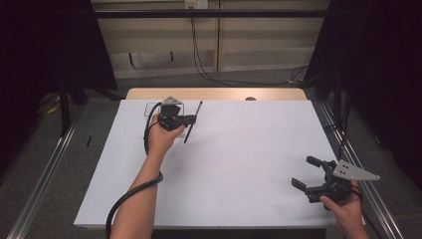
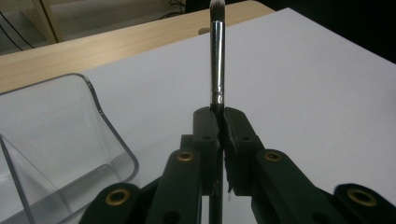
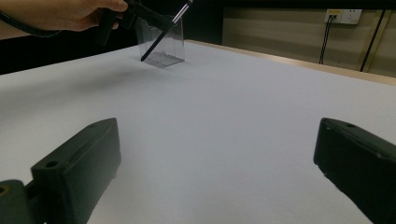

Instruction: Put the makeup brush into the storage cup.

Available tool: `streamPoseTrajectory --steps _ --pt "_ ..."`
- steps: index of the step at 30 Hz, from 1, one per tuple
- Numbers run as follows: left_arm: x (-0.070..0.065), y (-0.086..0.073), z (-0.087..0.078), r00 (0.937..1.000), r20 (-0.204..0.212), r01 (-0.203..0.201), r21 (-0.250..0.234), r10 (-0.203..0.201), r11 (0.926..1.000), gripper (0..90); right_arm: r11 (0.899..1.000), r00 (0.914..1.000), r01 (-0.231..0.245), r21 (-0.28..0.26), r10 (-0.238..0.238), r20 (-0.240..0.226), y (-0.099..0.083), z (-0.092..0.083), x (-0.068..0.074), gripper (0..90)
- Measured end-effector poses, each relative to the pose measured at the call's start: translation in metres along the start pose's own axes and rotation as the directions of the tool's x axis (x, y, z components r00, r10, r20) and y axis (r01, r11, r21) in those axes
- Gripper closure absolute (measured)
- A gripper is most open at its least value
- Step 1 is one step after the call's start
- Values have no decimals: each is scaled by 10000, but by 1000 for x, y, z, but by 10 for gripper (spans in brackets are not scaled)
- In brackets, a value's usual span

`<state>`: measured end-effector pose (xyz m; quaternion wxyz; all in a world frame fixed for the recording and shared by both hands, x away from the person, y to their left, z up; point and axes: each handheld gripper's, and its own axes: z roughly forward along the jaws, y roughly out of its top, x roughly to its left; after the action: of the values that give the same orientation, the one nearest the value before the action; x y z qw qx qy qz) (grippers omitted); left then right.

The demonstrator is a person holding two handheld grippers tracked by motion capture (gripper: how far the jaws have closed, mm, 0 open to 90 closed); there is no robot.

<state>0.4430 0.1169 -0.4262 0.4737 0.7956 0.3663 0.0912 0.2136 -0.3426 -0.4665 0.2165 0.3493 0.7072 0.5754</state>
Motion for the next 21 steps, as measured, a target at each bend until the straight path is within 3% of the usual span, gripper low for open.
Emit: streamPoseTrajectory --steps 6,21 --pt "-1 0 -3 9993 -175 310 -1006 -329 9944 842 10000 10000 -8 0 8 20 0 -1 0 3" --pt "-5 5 -9 9986 -429 204 -2357 -314 9716 842 10000 10000 14 4 -14 31 0 -1 1 3"
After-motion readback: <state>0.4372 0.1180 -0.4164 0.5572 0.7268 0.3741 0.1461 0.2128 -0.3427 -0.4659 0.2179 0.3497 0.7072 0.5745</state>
